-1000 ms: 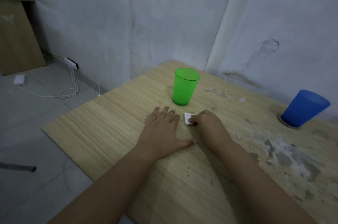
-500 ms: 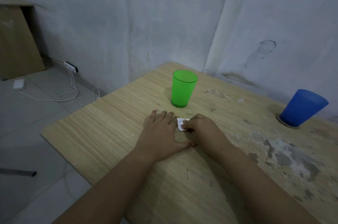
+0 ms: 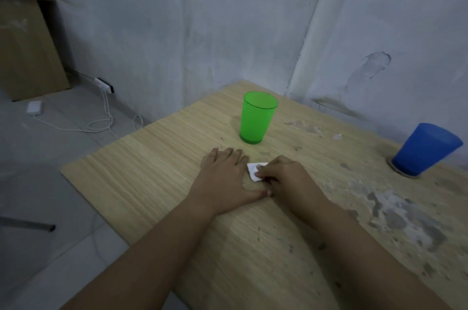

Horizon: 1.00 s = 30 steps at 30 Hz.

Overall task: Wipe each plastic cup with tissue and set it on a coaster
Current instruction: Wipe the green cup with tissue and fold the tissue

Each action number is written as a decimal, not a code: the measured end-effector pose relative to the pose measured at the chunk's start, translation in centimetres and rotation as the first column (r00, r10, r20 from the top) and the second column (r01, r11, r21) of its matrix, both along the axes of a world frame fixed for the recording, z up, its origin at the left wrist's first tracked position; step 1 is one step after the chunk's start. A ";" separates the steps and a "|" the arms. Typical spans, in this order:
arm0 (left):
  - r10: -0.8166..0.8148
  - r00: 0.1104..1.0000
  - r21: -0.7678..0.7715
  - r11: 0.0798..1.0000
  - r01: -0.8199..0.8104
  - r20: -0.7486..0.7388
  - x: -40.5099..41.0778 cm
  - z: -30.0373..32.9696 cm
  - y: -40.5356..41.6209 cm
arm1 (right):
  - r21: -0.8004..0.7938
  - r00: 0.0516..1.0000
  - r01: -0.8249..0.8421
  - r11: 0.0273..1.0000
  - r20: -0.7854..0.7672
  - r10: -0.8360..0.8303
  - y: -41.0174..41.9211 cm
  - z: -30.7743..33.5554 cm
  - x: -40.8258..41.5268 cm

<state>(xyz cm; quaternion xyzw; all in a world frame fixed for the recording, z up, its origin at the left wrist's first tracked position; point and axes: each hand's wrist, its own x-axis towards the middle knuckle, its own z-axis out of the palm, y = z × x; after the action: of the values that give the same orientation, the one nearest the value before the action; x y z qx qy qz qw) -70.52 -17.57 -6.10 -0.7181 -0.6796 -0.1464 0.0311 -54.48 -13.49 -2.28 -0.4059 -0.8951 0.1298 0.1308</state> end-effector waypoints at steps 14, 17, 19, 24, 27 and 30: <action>-0.001 0.995 -0.003 1.000 0.001 0.097 0.2 0.7 -0.2 | 0.045 0.999 -0.023 0.999 -0.045 0.025 -0.9 -0.1 -1.3; 0.009 0.998 -0.035 0.999 -0.007 0.055 0.1 0.6 -0.2 | 0.025 0.998 0.005 1.000 -0.057 -0.004 -1.1 0.4 1.1; 0.010 0.999 -0.059 0.998 -0.007 0.052 0.1 0.7 -0.2 | 0.063 0.999 0.037 0.997 0.002 -0.038 0.4 0.5 1.5; 0.009 0.998 -0.071 0.997 -0.005 0.063 0.1 1.0 -0.4 | 0.055 0.986 0.142 0.988 0.077 -0.146 3.6 -0.4 -1.7; -0.004 0.996 -0.009 1.000 0.005 0.092 0.1 0.9 -0.4 | 0.108 0.995 0.070 0.992 0.059 -0.077 2.6 -0.6 -2.7; -0.008 0.993 -0.026 1.000 0.011 0.120 0.1 0.8 -0.4 | 0.056 1.000 -0.022 0.998 -0.003 0.022 0.8 0.0 -1.5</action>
<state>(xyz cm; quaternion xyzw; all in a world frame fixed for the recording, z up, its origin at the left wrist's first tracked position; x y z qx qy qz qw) -70.45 -17.93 -5.28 -0.7116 -0.6787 -0.1805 -0.0199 -55.95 -12.69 -2.24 -0.3920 -0.9026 0.1068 0.1425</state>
